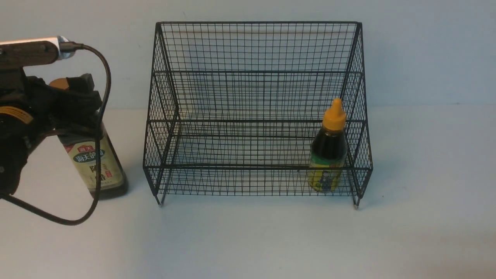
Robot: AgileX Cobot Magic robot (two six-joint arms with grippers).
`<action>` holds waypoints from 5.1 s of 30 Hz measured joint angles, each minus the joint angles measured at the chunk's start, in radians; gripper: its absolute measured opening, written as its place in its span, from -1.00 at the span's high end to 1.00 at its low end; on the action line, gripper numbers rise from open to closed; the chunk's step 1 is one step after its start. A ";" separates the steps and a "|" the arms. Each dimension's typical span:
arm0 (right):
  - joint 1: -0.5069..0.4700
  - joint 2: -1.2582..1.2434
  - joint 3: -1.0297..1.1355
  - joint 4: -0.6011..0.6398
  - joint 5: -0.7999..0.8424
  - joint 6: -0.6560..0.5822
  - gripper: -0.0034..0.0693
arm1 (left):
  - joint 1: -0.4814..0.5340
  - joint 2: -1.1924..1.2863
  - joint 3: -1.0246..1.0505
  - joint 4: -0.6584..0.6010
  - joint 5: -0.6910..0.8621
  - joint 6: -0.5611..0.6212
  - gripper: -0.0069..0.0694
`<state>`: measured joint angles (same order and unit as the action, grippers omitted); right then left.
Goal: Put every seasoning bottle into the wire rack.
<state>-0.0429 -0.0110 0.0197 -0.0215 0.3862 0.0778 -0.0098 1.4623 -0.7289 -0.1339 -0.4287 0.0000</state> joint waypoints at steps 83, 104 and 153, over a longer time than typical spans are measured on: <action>0.000 0.000 0.000 0.000 0.000 0.031 0.95 | -0.341 0.257 -0.608 0.059 0.518 0.026 0.00; 0.000 0.000 0.000 0.000 0.000 0.043 0.95 | -0.341 -0.076 -0.608 0.059 0.743 0.142 -0.17; 0.000 0.000 0.000 0.000 0.000 0.045 0.95 | -0.074 -1.446 0.541 0.109 0.844 0.150 0.83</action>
<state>-0.0429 -0.0110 0.0197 -0.0215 0.3862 0.1227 -0.0837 0.0162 -0.1876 -0.0250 0.4150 0.1495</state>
